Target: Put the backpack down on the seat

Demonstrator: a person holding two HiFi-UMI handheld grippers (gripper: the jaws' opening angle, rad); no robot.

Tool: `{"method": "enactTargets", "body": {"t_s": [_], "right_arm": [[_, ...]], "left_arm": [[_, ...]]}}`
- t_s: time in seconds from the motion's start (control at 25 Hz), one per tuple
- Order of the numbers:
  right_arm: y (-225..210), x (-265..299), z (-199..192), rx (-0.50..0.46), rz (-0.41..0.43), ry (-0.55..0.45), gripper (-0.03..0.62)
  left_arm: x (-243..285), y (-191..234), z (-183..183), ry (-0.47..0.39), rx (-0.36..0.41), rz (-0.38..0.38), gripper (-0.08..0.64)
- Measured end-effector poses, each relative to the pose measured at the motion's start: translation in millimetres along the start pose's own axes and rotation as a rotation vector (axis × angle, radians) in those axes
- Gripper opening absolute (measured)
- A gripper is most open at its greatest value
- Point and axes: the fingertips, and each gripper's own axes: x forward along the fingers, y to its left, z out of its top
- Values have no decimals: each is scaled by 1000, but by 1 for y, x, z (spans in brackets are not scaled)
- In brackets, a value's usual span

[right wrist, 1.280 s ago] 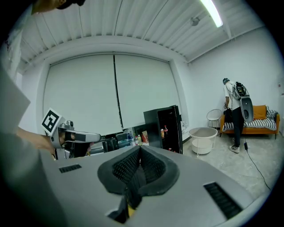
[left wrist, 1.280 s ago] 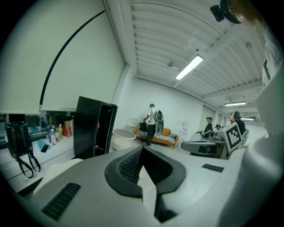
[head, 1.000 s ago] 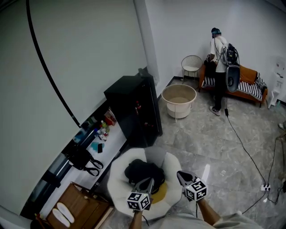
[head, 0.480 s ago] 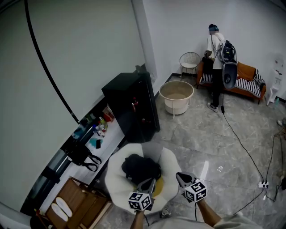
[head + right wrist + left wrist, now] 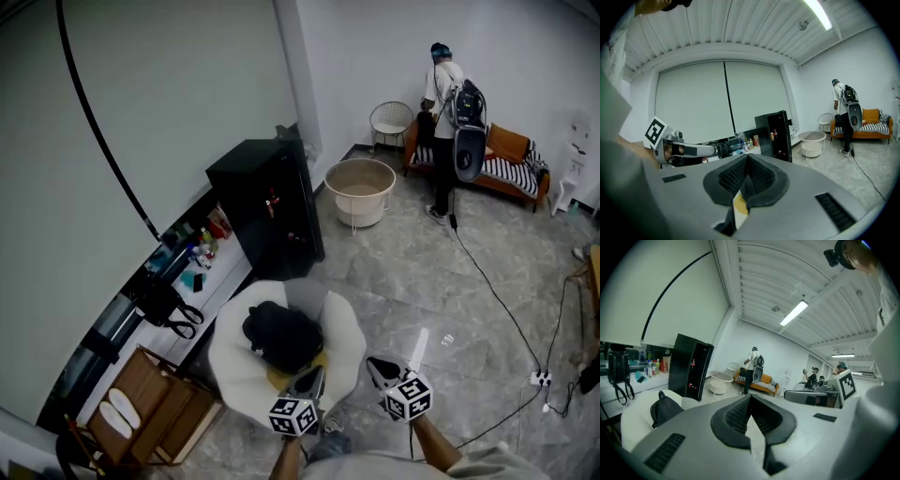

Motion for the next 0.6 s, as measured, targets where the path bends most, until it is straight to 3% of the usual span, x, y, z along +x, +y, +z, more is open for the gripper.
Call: {"method": "enactTargets", "body": {"t_s": [0.6], "right_arm": [[61, -88, -19, -20, 45, -30, 28]], "left_arm": [[-78, -81, -39, -34, 17, 18, 31]]}}
